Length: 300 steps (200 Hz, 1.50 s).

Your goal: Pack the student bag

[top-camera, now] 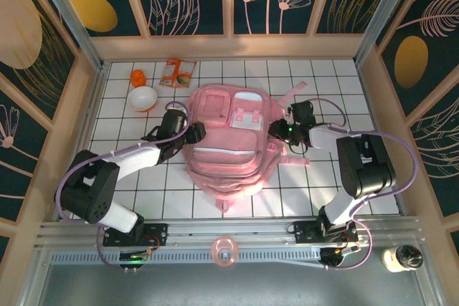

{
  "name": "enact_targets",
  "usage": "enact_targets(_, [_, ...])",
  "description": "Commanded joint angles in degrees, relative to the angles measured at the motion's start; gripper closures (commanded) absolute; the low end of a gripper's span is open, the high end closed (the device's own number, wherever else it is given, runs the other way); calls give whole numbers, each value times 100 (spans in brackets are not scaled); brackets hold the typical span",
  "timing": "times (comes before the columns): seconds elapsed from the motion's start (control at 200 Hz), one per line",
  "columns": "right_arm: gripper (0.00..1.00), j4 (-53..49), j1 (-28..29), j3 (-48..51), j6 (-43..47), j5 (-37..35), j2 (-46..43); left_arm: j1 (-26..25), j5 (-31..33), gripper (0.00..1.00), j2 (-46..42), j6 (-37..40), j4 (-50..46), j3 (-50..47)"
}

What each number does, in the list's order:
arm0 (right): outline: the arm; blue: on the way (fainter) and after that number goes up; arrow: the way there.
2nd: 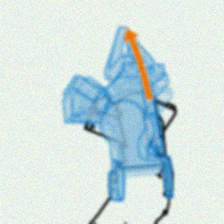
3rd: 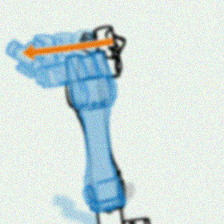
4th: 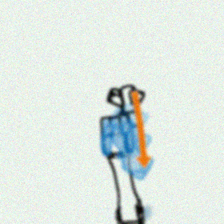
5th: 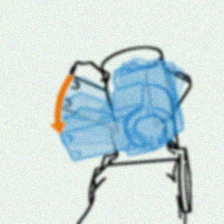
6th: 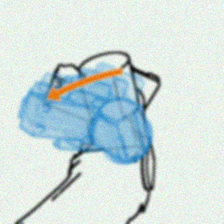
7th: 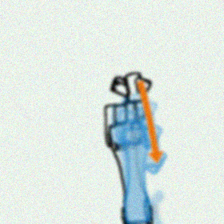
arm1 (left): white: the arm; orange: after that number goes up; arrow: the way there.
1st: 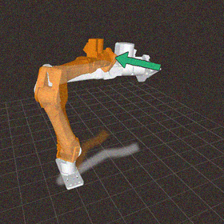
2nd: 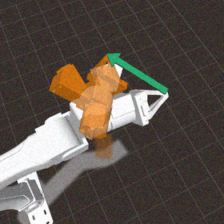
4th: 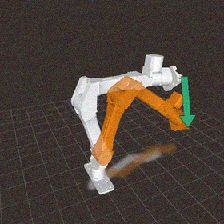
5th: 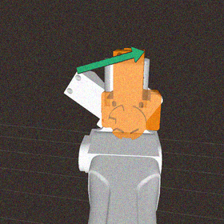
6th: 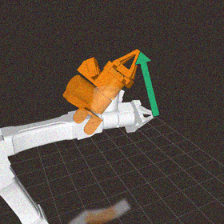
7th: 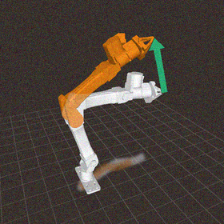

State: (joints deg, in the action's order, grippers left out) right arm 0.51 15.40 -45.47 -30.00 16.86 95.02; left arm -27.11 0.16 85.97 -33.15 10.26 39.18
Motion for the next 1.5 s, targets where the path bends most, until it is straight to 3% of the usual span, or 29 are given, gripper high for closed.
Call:
enact_targets(0.0, [57,355,186,-314,-138,35,186,-4,226,38,-158,-271,-323,-171])
enact_targets(0.17, [56,439,322,-230,-337,-161,144,2,325,35,-175,-333,-261,-155])
enact_targets(0.355, [50,111,307,-212,-268,-601,-569,43,643,28,-561,-183,-473,177])
enact_targets(0.525, [32,-529,255,-441,50,-1288,-1700,221,1028,20,-1423,121,-805,507])
enact_targets(0.591, [18,-635,203,-488,264,-1554,-2181,273,1377,16,-1829,353,-883,590])
enact_targets(0.631, [2,-657,153,-497,423,-1732,-2451,299,1627,11,-2075,519,-886,619])
enact_targets(0.706, [1,-566,52,-444,742,-2170,-2886,329,2262,1,-2526,911,-731,528])
enact_targets(0.906, [1,526,-316,495,2158,-2800,-3900,364,3854,1,-3556,2278,1098,-845])
enact_targets(1.096, [1,1734,-1006,1929,3211,-2539,-4407,390,4488,1,-3671,3203,3226,-2393])
enact_targets(1.331, [1,3590,-1833,3287,3132,-1556,-4138,648,4352,1,-2681,3134,4886,-3402])
enact_targets(1.496, [1,5103,-1902,3846,3140,-1220,-3469,984,3588,1,-1898,3233,6167,-3706])
